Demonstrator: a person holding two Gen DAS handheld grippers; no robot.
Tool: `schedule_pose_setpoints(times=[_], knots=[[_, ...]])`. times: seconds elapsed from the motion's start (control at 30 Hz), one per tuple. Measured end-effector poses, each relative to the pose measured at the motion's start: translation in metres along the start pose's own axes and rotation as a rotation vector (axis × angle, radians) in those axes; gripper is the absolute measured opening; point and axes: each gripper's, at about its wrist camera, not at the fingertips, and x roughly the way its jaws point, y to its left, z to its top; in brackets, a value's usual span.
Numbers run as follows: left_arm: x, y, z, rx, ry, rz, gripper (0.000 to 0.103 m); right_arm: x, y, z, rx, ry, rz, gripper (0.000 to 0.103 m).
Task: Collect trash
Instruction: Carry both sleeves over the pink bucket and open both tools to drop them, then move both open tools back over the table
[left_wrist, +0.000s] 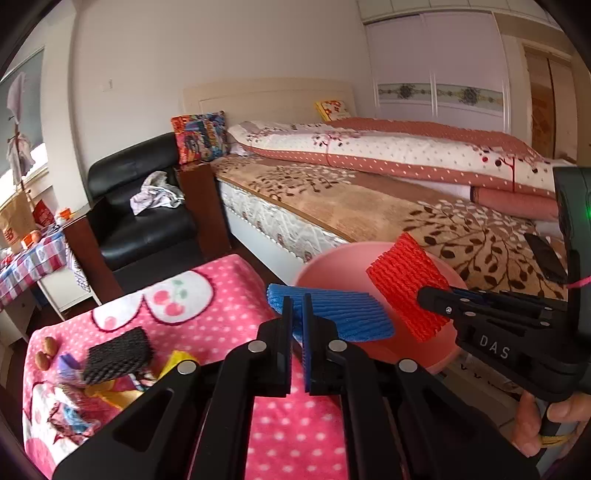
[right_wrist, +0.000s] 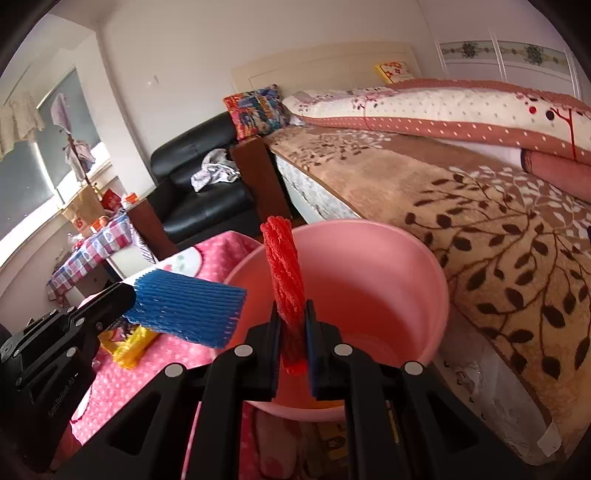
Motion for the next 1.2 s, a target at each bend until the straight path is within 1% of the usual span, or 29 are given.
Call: schedule_pose_setpoints(times=[0.27,0.43,0.6,0.7,0.73,0.77,0.8,0.87,0.93,1.13,1.2], knots=[[0.025,-0.020,-0.003,0.038,0.027,-0.031,0.004,0.021,-0.017,-0.004,0.026,0.032,-0.044,0.011],[0.032,-0.023,-0.002,0.038,0.025,-0.039,0.004,0.028,-0.023,-0.007,0.023,0.036,-0.072,0.011],[0.034,-0.026,0.000,0.041,0.016,-0.067,0.004,0.028,-0.026,-0.006,0.018,0.028,-0.093,0.012],[0.034,-0.026,0.000,0.033,0.023,-0.089,0.005,0.026,-0.026,-0.007,0.009,0.020,-0.113,0.017],[0.034,-0.026,0.000,0.030,0.024,-0.093,0.007,0.026,-0.026,-0.007,0.008,0.017,-0.120,0.024],[0.034,-0.026,0.001,0.029,0.026,-0.095,0.010,0.025,-0.025,-0.006,0.008,0.013,-0.128,0.034],[0.034,-0.027,0.001,0.029,0.031,-0.100,0.013,0.024,-0.025,-0.006,0.007,0.007,-0.135,0.038],[0.033,-0.027,0.002,0.031,0.035,-0.105,0.023,0.021,-0.024,-0.006,0.002,0.000,-0.141,0.039],[0.031,-0.028,0.002,0.029,0.034,-0.110,0.025,0.020,-0.023,-0.006,-0.002,-0.001,-0.143,0.039],[0.018,-0.021,0.004,0.002,0.031,-0.129,0.026,0.010,-0.016,-0.004,-0.015,-0.015,-0.134,0.040],[0.011,-0.018,0.004,0.004,0.020,-0.118,0.026,0.007,-0.011,-0.004,-0.024,-0.021,-0.128,0.040]])
